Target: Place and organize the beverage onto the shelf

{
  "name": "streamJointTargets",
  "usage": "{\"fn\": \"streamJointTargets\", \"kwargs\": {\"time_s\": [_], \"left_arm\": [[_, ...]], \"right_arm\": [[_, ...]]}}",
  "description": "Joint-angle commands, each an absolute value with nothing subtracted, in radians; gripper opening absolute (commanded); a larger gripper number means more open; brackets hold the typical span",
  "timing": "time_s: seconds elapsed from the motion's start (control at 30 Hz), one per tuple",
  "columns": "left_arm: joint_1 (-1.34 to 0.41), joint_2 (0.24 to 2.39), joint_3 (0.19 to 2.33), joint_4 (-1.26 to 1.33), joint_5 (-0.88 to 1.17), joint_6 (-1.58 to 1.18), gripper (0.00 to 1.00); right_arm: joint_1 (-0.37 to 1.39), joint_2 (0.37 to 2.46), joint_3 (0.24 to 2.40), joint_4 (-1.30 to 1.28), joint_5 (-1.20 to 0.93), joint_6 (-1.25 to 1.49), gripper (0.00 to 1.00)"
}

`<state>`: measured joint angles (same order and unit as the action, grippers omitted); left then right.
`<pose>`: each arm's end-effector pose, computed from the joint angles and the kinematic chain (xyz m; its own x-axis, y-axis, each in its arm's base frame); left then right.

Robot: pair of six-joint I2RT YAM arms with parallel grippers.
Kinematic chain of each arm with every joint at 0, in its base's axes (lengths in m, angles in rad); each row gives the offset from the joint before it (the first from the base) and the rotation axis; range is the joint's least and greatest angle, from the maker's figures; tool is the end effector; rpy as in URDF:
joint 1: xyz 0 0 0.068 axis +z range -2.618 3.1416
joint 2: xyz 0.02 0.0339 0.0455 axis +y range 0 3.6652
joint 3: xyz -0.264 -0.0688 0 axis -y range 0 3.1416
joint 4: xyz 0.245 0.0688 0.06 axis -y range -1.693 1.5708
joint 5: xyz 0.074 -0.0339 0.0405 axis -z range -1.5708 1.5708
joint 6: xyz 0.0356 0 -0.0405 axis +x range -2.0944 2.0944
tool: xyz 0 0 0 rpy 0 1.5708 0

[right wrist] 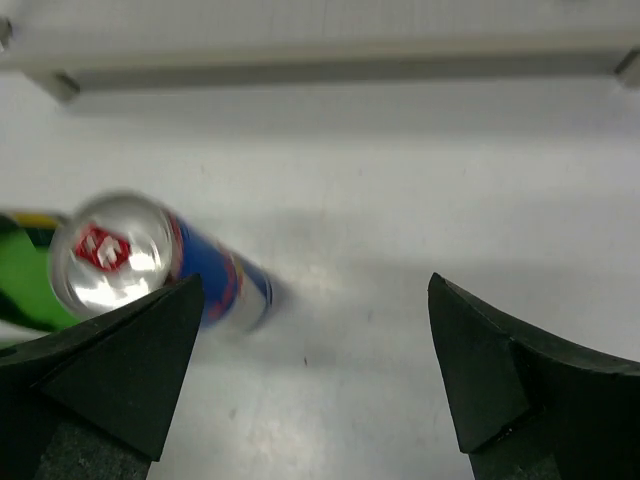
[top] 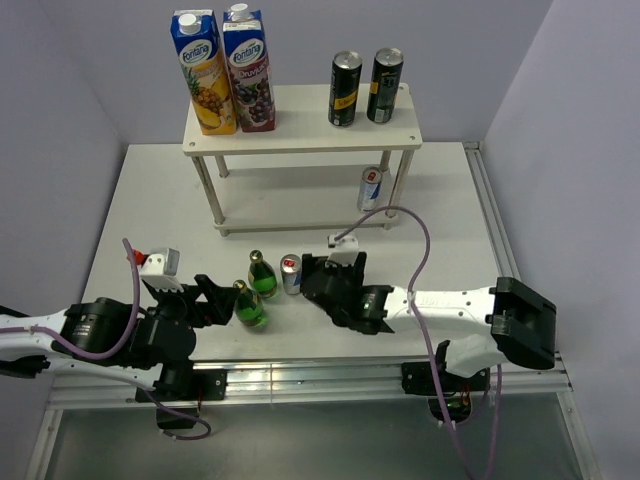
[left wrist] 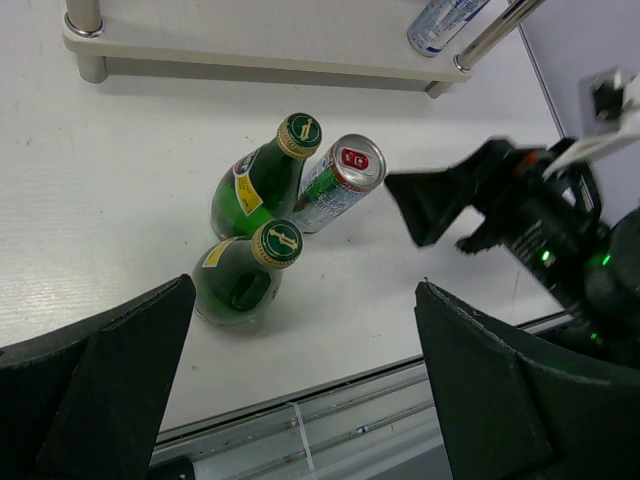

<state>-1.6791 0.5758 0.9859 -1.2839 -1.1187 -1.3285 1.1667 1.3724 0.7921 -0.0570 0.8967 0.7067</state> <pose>0.0257 -0.0599 0.3413 -0.4623 -0.3285 -0.8236 0.1996 0.8664 -0.4577 0.1369 0.2494 0.2309 -0.3903 0.1182 -0.9131 -0.0968 0.9810 0.1683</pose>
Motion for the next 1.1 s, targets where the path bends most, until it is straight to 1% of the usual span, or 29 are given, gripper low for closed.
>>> {"fn": "streamJointTargets", "kwargs": {"time_s": [0.0, 0.07, 0.2, 0.27, 0.37, 0.83, 1.07], "left_arm": [[-1.686, 0.586, 0.989, -1.281, -1.121, -1.327, 0.99], [-1.686, 0.586, 0.989, -1.281, -1.123, -1.328, 0.99], [-1.686, 0.588, 0.991, -1.282, -1.123, -1.33, 0.99], [-1.686, 0.589, 0.991, -1.284, -1.123, -1.331, 0.99], [-1.686, 0.586, 0.991, -1.284, -1.123, -1.331, 0.99], [-1.687, 0.574, 0.988, -1.272, -1.118, -1.319, 0.99], [-1.686, 0.561, 0.985, -1.262, -1.115, -1.309, 0.99]], "right_arm": [[1.25, 1.376, 0.736, -0.081, 0.934, 0.876, 1.0], [1.272, 1.414, 0.716, -0.057, 0.919, 0.894, 1.0], [1.282, 1.483, 0.713, 0.057, 0.888, 0.838, 1.0], [1.282, 1.535, 0.735, 0.106, 0.887, 0.818, 1.0], [1.281, 1.62, 0.804, 0.107, 0.907, 0.793, 1.0], [1.158, 1.804, 0.862, 0.339, 0.882, 0.672, 1.0], [1.126, 1.873, 0.903, 0.402, 0.894, 0.604, 0.99]]}}
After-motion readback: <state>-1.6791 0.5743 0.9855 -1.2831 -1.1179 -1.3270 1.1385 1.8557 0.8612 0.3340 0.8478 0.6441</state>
